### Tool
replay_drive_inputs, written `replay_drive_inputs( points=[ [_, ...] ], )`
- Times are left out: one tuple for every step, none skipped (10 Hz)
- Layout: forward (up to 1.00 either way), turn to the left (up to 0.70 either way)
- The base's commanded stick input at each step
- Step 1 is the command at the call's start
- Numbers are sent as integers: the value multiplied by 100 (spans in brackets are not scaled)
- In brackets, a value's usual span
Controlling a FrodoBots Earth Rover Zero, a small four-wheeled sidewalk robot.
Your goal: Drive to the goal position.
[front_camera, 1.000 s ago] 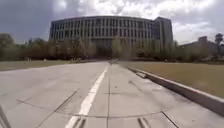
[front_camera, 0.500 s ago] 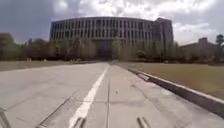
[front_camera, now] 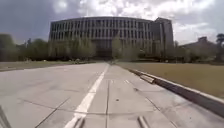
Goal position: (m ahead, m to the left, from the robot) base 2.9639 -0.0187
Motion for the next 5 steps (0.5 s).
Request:
replay_drive_inputs(
  points=[
    [70,0],
    [70,0],
    [70,0],
    [70,0],
    [70,0]
  ],
)
